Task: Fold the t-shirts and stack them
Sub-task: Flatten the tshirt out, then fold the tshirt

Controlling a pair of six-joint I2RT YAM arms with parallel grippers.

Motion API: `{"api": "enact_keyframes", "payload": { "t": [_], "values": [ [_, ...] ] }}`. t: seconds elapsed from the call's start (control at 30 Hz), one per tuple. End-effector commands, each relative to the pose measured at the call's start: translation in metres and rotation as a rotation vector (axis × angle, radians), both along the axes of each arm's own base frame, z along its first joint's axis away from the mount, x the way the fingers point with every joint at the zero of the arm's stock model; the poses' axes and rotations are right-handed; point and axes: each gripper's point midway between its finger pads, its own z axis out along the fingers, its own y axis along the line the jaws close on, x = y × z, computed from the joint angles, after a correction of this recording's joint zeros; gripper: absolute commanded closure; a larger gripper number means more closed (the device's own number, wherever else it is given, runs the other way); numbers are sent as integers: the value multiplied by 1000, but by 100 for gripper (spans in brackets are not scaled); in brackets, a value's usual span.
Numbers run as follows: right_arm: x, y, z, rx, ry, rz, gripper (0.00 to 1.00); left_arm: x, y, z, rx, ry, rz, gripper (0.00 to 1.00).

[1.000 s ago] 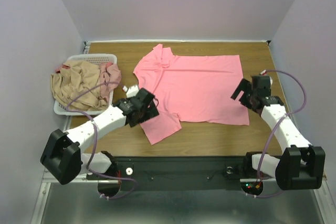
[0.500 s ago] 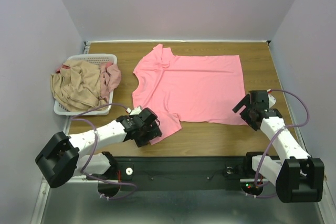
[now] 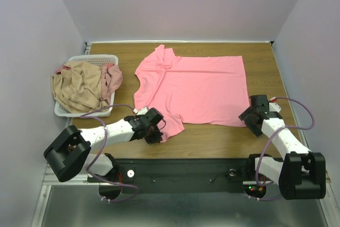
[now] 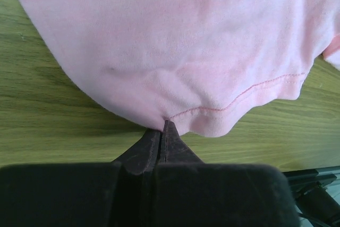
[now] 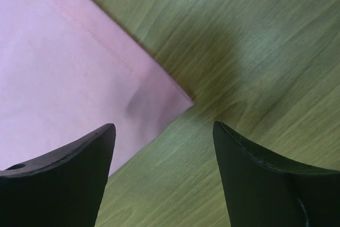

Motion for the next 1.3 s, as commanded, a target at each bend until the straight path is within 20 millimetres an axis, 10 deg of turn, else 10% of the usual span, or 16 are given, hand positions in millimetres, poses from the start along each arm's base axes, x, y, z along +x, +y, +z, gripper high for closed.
{"api": "enact_keyframes", "payload": {
  "t": [0.0,0.23,0.43,0.7,0.97,1.27],
  "values": [
    [4,-17,-3,-67,-9,-89,22,-9,21,-14,92,6,-25,100],
    [7,-9,-22,-24,0,-67,47,-15,31,1,47,-33,1,100],
    [12,-2,-12,10,-48,-40,98,-25,30,-1,9,-13,-18,100],
    [-4,-10,32,-13,-120,-105,100,-35,12,33,-131,-38,-97,100],
    [-29,-30,85,-77,-177,-256,100,-54,34,60,-128,-21,-79,100],
    [-31,-21,86,-26,-186,-240,99,-56,24,72,-213,-39,-104,100]
  ]
}}
